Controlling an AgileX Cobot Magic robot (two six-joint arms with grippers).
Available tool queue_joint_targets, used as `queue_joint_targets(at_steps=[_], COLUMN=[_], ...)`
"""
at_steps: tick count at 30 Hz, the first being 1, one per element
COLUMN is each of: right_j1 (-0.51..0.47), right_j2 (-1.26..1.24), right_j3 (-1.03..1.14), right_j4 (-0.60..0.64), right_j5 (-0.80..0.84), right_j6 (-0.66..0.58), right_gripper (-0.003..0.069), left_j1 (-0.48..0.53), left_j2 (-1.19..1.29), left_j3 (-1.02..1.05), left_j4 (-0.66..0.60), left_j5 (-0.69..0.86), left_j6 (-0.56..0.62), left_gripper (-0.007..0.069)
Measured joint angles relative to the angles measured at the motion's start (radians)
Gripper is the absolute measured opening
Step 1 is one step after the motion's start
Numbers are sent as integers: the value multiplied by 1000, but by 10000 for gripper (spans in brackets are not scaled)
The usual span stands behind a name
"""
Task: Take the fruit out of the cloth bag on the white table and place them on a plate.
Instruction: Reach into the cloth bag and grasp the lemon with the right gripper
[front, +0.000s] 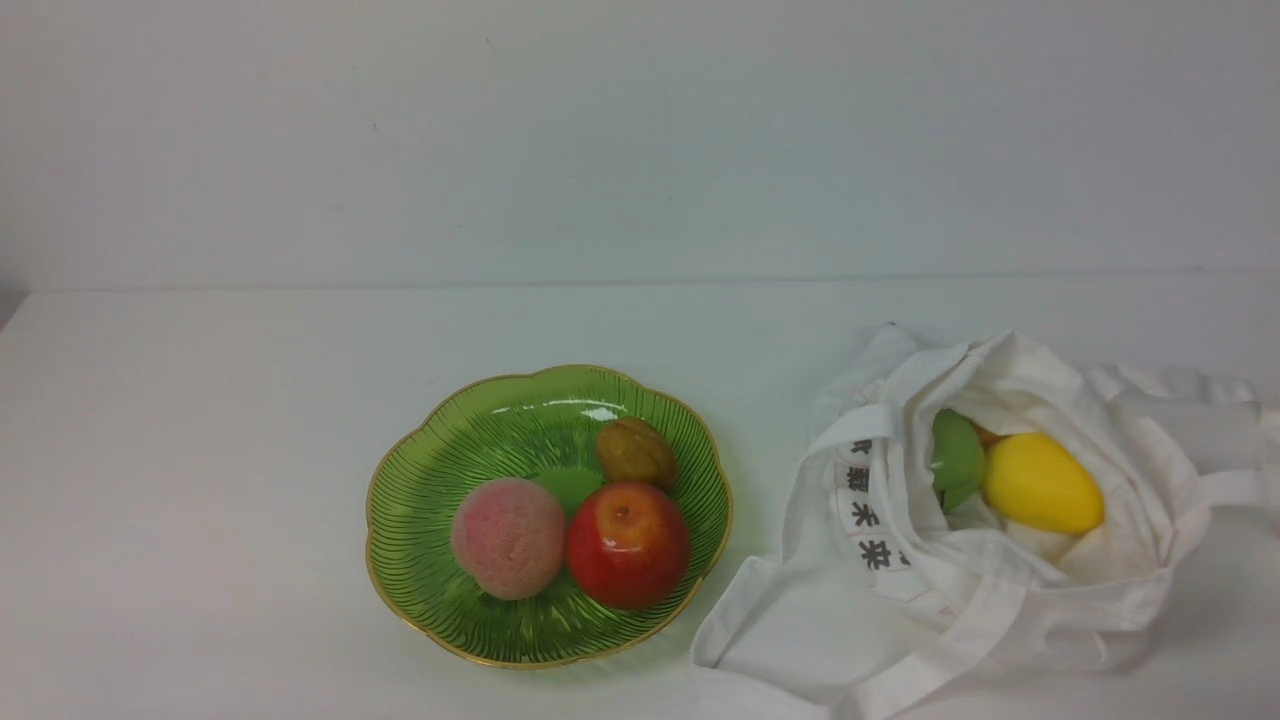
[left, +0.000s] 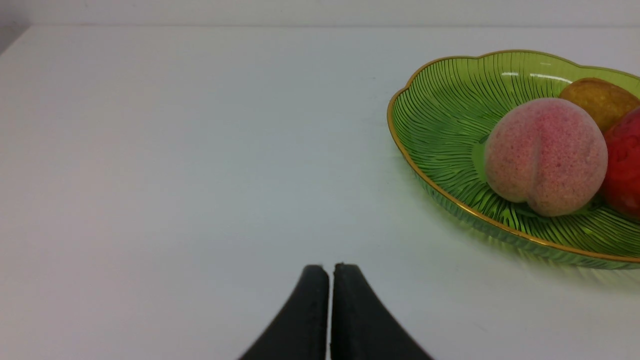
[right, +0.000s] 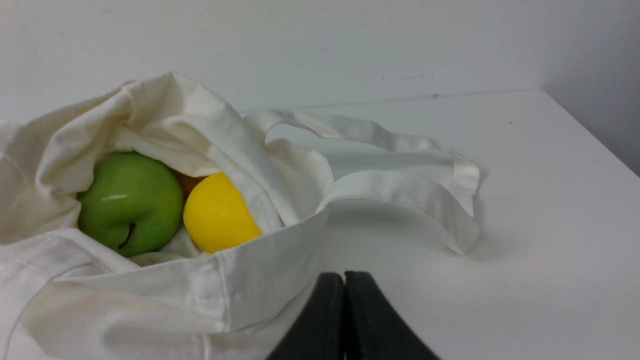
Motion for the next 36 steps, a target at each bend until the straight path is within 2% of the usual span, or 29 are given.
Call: queue_joint_targets(at_steps=[10, 13, 14, 15, 17, 23, 32, 34, 36], right_j1=[0, 0, 0, 0, 0, 0, 1, 10, 34], right_j2=[0, 0, 0, 0, 0, 0, 0, 0, 30], right_j3=[0, 1, 7, 6, 9, 9, 7, -24, -129], right_j4=[2, 49, 128, 128, 278, 449, 468, 458, 393], right_j5=[0, -19, -53, -59, -169, -377, -480, -469, -392], right_j6=[6, 41, 84, 84, 168, 232, 225, 233, 234], right_gripper=[-14, -14, -14, -14, -14, -14, -14, -14, -14], left_j1=[0, 0, 0, 0, 0, 0, 0, 0, 0], left_j2=[0, 0, 0, 0, 0, 0, 0, 0, 0], left_j3=[0, 0, 0, 0, 0, 0, 0, 0, 0], left_j4=[0, 0, 0, 0, 0, 0, 0, 0, 0], left_j5=[0, 0, 0, 0, 0, 0, 0, 0, 0], left_j6=[0, 0, 0, 0, 0, 0, 0, 0, 0], left_gripper=[-8, -8, -8, -8, -8, -8, -8, -8, -8])
